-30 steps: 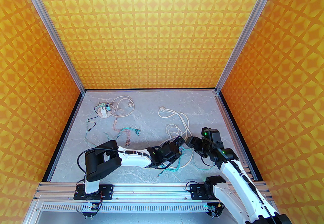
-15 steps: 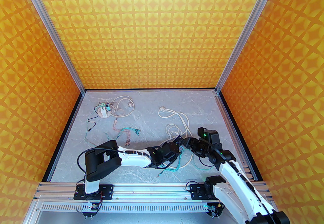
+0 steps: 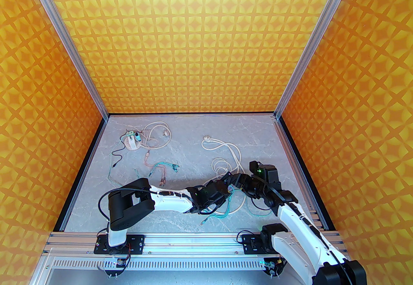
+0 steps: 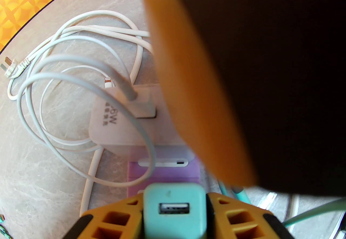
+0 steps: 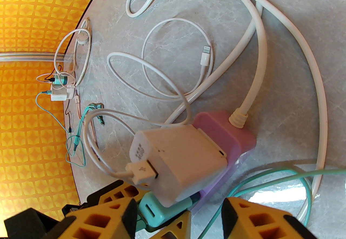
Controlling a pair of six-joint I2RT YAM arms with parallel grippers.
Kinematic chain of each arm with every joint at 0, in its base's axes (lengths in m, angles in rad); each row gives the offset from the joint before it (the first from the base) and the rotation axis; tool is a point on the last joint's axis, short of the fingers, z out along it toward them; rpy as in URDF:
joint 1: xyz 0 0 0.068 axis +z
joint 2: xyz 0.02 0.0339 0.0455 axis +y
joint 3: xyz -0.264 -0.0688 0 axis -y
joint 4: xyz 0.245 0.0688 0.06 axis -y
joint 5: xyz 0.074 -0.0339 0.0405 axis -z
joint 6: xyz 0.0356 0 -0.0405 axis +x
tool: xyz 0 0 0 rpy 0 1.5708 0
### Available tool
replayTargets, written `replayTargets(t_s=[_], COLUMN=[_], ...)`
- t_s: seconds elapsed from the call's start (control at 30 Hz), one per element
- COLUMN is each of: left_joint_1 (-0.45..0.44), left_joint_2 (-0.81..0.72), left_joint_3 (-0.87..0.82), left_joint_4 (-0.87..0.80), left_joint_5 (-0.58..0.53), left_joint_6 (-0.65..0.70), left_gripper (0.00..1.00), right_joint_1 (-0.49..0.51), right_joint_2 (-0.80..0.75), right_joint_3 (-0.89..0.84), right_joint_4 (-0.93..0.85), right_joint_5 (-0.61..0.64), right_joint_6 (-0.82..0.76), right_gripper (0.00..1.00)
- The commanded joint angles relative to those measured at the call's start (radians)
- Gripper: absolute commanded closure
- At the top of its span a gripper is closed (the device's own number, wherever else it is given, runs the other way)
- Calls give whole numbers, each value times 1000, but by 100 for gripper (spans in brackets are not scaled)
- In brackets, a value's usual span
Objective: Pull the plug off the socket
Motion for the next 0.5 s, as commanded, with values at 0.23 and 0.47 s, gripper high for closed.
replayTargets(t_s=[0.23,0.47], left_joint_1=[6,6], left_joint_2=[2,-56], left_joint_3=[14,5], left_joint_4=[8,24], left_joint_5=[-15,-16], left_joint_6=[-9,4], left_gripper=[62,70], right_joint_1=[-2,-3], right_joint_2=[68,92], right_joint_3=[-26,5], right_joint_4=[-41,-123], right_joint_5=[91,143], right_joint_6=[-46,-92], right_gripper=[46,46])
